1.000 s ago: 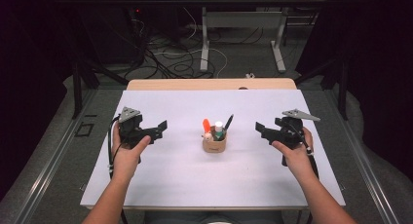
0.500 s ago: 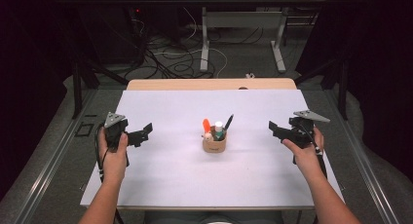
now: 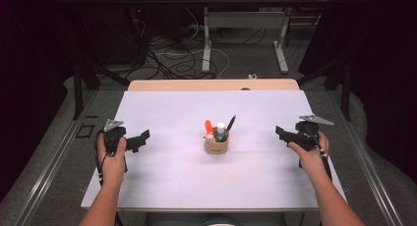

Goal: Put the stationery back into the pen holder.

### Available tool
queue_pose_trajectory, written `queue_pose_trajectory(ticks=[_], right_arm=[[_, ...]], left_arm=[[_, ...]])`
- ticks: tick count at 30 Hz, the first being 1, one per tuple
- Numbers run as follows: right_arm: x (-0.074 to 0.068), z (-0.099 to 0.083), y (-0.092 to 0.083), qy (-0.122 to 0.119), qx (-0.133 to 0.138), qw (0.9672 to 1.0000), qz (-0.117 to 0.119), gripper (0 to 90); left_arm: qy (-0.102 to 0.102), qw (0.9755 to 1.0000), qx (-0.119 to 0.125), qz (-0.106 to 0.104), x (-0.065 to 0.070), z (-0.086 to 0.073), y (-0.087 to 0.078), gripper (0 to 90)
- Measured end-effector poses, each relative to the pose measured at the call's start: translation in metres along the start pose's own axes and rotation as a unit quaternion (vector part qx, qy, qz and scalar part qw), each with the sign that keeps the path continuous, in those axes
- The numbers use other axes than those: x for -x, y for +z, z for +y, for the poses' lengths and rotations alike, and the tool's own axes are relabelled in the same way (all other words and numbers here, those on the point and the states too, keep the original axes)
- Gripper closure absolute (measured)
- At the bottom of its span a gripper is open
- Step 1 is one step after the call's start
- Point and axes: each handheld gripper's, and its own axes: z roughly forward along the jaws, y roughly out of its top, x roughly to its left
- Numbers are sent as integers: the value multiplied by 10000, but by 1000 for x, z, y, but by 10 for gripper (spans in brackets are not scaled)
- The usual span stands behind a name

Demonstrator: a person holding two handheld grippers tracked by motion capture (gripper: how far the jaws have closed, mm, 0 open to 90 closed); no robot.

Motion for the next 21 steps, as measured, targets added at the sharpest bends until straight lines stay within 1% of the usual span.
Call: queue_pose_trajectory(ticks=[1, 2, 3, 4, 6, 8, 10, 15, 16, 17, 18, 21], right_arm=[[1, -1, 1, -15, -17, 10000, 1, 155], [2, -1, 2, -6, -17, 10000, 10, 155], [1, -2, 3, 77, -57, 10000, 6, 155], [3, -3, 5, 61, -65, 10000, -4, 155], [3, -4, 6, 141, -81, 9999, 0, 155], [5, -5, 7, 105, -108, 9999, -2, 155], [5, -6, 8, 183, -130, 9997, -5, 155], [6, -7, 9, 166, -150, 9997, 29, 155], [5, -7, 9, 177, -144, 9997, 9, 155], [4, -7, 9, 166, -149, 9997, 14, 155], [4, -7, 9, 150, -159, 9998, 29, 155], [4, -8, 10, 141, -176, 9997, 41, 155]], left_arm=[[-40, 10000, 11, 2, -1, -1, 2, 4], [-59, 10000, -49, -10, -2, -2, 2, 4], [-106, 9999, -45, -23, -3, -2, 3, 4], [-119, 9999, -64, -27, -4, -2, 4, 4], [-131, 9999, -76, -5, -5, -3, 5, 3], [-157, 9998, -84, 35, -5, -4, 7, 4], [-179, 9998, -102, 26, -6, -4, 8, 4], [-181, 9998, -126, 13, -6, -4, 8, 4], [-177, 9998, -101, 13, -5, -4, 9, 4], [-154, 9998, -149, -2, -5, -4, 8, 3], [-150, 9998, -114, -5, -5, -4, 9, 4], [-129, 9998, -123, 2, -4, -4, 10, 4]])
